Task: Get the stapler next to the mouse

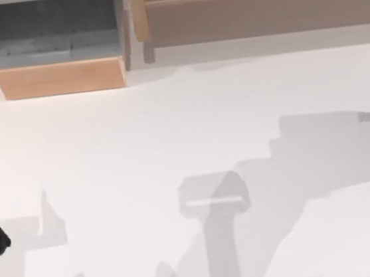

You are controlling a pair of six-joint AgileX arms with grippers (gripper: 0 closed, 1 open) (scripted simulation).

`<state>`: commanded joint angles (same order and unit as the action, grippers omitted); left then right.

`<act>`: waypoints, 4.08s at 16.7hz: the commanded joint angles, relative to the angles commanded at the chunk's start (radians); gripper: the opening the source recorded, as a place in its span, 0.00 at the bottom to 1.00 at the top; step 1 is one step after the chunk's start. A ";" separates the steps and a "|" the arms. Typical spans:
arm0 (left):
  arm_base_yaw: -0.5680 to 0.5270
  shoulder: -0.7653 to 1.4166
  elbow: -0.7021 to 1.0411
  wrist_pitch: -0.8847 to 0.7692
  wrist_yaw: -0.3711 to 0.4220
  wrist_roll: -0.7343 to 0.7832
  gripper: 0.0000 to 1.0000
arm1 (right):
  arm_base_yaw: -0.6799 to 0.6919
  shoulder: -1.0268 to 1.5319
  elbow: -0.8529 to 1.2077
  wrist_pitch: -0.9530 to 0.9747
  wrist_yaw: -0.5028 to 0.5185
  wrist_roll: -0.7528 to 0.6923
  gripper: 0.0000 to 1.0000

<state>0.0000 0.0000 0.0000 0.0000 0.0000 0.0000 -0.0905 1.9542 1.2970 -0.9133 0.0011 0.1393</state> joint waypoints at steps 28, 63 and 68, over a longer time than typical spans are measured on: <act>0.000 0.000 0.000 0.000 0.000 0.000 1.00 | 0.744 -0.019 0.046 -0.058 -0.014 0.531 0.00; 0.000 0.000 0.000 0.000 0.000 0.000 1.00 | 0.734 0.019 -0.020 0.046 -0.007 0.534 0.75; 0.000 0.000 0.000 0.000 0.000 0.000 1.00 | 0.734 0.019 -0.020 0.046 -0.007 0.534 1.00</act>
<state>0.0000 0.0000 0.0000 0.0000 0.0000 0.0000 0.6438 1.9729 1.2770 -0.8668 -0.0063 0.6731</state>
